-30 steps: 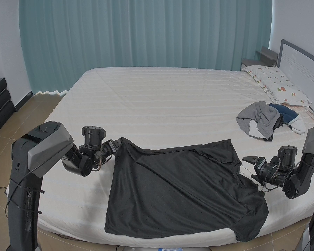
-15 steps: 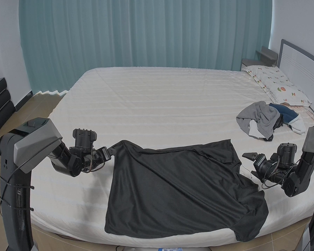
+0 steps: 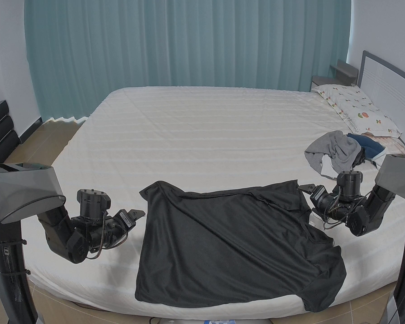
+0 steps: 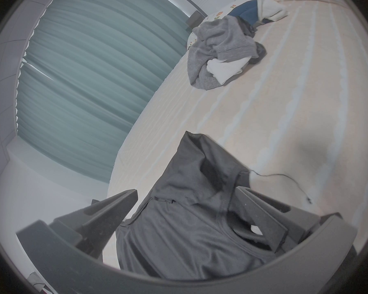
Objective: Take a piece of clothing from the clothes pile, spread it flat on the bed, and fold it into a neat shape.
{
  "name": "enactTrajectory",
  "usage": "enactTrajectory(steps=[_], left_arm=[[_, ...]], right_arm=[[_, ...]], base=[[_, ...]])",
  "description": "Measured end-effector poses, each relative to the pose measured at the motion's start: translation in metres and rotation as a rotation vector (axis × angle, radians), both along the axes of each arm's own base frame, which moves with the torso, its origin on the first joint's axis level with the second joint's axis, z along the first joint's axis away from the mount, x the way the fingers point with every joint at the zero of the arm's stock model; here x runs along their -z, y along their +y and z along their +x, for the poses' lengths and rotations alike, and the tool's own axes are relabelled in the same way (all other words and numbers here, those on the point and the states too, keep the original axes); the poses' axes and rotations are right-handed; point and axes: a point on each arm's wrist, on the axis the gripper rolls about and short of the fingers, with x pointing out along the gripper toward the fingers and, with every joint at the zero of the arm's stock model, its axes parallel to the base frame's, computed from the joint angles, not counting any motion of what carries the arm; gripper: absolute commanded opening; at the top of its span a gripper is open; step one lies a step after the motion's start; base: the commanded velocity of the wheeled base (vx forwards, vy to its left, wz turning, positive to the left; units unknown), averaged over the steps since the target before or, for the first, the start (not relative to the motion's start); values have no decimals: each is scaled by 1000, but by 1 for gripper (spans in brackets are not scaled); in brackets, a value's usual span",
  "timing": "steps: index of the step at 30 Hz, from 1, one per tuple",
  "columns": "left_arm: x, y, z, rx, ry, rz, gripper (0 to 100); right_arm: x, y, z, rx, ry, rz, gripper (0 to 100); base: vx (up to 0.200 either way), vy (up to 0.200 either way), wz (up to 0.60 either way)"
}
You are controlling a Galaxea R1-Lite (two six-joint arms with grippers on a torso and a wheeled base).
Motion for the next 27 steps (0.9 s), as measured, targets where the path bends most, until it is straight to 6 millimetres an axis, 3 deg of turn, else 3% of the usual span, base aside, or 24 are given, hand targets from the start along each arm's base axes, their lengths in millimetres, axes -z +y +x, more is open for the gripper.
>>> enactTrajectory(steps=[3, 14, 15, 21, 27], left_arm=[[1, -2, -12, -41, 29, -88, 100], [-4, -7, -18, -57, -22, -174, 100], [-4, -7, -18, -57, -20, -174, 100], [-2, -7, -19, -61, -15, -171, 100], [-2, -6, -19, -64, -12, -170, 100]], right_arm=[[6, 6, 15, -8, 36, -11, 100], [28, 16, 54, -1, 56, -66, 100], [30, 17, 55, -1, 57, -68, 0], [39, 19, 59, -7, 60, -75, 0], [30, 12, 69, 10, 18, -70, 0]], base=[[0, 0, 0], [0, 0, 0], [0, 0, 0], [0, 0, 0], [0, 0, 0]])
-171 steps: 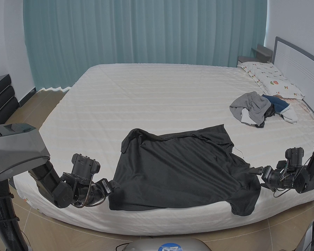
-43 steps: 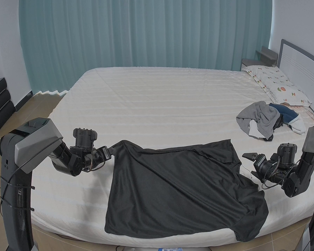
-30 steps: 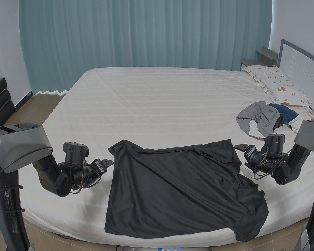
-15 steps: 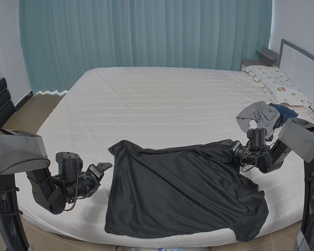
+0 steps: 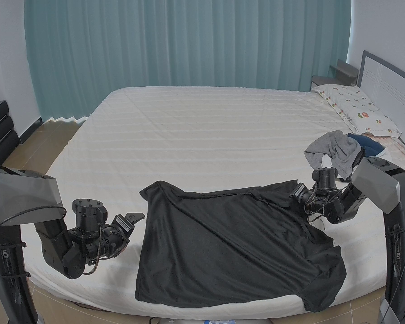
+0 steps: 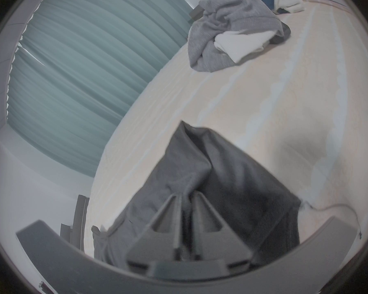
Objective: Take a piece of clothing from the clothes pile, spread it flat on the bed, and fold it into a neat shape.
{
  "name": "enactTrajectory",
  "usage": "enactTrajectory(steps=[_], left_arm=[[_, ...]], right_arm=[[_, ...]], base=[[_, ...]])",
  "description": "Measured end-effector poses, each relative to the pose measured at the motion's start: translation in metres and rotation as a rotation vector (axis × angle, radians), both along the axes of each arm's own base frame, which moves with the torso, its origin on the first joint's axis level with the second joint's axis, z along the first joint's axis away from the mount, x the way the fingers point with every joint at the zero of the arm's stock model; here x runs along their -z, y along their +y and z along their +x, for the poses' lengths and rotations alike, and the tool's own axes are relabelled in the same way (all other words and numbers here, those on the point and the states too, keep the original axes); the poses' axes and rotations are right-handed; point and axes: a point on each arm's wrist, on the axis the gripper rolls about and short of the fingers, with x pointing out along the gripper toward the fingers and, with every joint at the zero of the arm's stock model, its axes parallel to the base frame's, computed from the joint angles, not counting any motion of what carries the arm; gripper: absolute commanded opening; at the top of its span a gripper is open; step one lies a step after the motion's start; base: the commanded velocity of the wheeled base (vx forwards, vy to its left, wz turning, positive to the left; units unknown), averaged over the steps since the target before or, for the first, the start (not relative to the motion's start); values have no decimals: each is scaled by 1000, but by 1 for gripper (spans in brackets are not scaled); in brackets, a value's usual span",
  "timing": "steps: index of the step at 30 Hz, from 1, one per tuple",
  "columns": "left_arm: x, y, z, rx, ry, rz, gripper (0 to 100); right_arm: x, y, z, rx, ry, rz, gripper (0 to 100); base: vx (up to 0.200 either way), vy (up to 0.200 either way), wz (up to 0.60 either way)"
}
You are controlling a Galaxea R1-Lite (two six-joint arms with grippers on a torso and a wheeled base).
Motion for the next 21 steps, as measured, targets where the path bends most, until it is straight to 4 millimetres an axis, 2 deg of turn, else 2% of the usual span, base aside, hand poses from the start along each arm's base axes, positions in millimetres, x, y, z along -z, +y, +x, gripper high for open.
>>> enactTrajectory(steps=[8, 17, 18, 21], left_arm=[[0, 0, 0, 3, 1, 2, 100], [1, 0, -1, 1, 4, 4, 100], [1, 0, -1, 1, 5, 4, 100], [1, -1, -2, 1, 6, 6, 100]], right_arm=[[-32, -13, 27, 34, -136, 22, 0], [-70, -4, 72, 85, -352, 46, 0], [-72, -4, 76, 91, -370, 47, 100], [-76, -1, 89, 107, -401, 48, 100]], base=[[0, 0, 0], [0, 0, 0], [0, 0, 0], [0, 0, 0]])
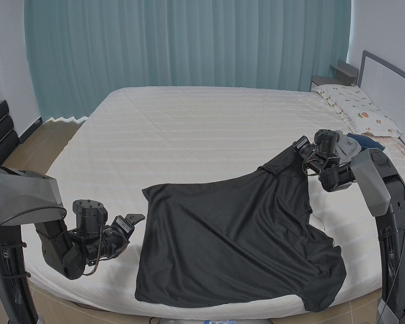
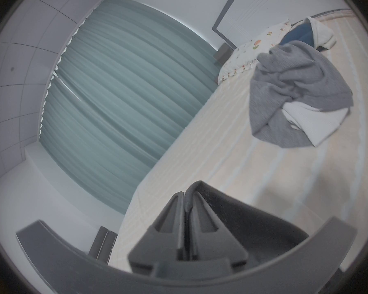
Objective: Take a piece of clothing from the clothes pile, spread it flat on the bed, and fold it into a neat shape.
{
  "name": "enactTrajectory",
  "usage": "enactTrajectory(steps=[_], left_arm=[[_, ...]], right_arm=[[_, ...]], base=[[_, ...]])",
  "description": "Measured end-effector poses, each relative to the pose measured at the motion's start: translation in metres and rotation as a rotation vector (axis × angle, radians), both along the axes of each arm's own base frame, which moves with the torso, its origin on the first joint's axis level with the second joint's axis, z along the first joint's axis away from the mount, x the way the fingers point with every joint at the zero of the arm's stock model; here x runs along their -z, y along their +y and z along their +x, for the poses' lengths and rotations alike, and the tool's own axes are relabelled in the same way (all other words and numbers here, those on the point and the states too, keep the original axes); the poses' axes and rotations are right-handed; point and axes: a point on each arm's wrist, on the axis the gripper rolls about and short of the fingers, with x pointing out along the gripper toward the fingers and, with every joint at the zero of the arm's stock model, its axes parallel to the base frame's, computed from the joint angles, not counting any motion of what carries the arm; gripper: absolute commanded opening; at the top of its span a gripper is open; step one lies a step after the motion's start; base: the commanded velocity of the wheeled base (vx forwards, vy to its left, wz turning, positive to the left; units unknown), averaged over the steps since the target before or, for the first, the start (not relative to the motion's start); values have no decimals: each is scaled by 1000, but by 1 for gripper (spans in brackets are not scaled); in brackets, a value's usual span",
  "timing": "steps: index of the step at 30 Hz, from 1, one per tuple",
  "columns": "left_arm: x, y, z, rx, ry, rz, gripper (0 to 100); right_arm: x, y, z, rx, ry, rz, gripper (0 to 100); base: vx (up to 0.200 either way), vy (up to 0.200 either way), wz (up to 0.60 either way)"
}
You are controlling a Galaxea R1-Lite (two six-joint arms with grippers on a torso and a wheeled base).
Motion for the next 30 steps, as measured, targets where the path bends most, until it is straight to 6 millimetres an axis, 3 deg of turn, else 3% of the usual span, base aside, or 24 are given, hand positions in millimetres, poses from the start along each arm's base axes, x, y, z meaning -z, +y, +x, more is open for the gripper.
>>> enactTrajectory(steps=[5, 11, 19, 30], left_arm=[[1, 0, -1, 0, 5, 2, 100], [1, -1, -2, 1, 7, 4, 100], [1, -2, -2, 1, 7, 7, 100], [2, -3, -3, 5, 8, 11, 100]], right_arm=[[24, 1, 12, 2, 38, -1, 100], [43, -3, 13, 3, 87, -6, 100], [64, -20, -15, -94, 252, -46, 100], [59, -48, -54, -163, 401, -131, 100]], base=[[0, 0, 0], [0, 0, 0], [0, 0, 0], [0, 0, 0]])
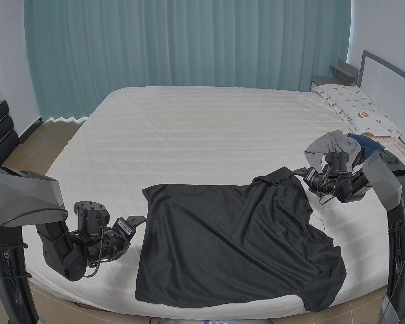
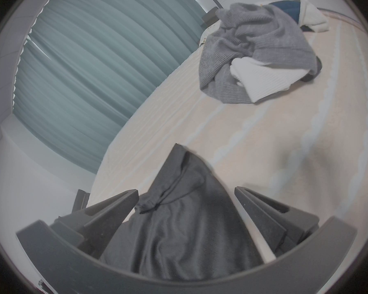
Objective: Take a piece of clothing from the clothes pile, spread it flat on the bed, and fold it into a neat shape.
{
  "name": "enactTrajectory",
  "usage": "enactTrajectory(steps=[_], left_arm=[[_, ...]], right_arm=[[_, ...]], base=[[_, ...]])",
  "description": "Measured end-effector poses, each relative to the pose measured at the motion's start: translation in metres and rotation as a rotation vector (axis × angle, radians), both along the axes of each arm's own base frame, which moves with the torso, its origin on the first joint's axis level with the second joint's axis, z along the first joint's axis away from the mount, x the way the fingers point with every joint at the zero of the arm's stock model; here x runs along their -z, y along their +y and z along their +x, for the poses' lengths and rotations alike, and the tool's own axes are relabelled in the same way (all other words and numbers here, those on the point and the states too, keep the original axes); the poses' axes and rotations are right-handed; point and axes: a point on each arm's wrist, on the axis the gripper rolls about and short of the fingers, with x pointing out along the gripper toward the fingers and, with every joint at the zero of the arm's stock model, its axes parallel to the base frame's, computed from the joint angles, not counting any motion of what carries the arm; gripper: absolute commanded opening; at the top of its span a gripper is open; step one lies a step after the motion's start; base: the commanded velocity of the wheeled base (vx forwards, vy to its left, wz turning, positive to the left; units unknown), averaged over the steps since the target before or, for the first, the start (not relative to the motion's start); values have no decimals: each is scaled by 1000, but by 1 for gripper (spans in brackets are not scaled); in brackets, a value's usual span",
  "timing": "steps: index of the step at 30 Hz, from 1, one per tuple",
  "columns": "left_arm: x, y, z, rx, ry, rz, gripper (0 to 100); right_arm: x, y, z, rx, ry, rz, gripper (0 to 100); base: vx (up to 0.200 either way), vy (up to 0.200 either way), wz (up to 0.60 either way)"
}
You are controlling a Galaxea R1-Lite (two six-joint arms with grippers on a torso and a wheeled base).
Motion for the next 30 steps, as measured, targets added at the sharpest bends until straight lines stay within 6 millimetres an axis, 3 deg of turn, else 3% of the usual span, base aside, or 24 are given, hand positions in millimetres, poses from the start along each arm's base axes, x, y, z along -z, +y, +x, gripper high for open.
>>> enactTrajectory(steps=[11, 12, 20, 30], left_arm=[[0, 0, 0, 0, 0, 2, 100], [0, 0, 0, 0, 0, 2, 100], [0, 0, 0, 1, 0, 2, 100], [0, 0, 0, 1, 1, 2, 100]], right_arm=[[23, -5, -6, 6, 54, -2, 100], [24, -4, -6, 4, 57, -2, 0], [32, 1, 4, 2, 47, -6, 0], [14, -6, 23, 65, -54, -37, 0]], base=[[0, 0, 0], [0, 0, 0], [0, 0, 0], [0, 0, 0]])
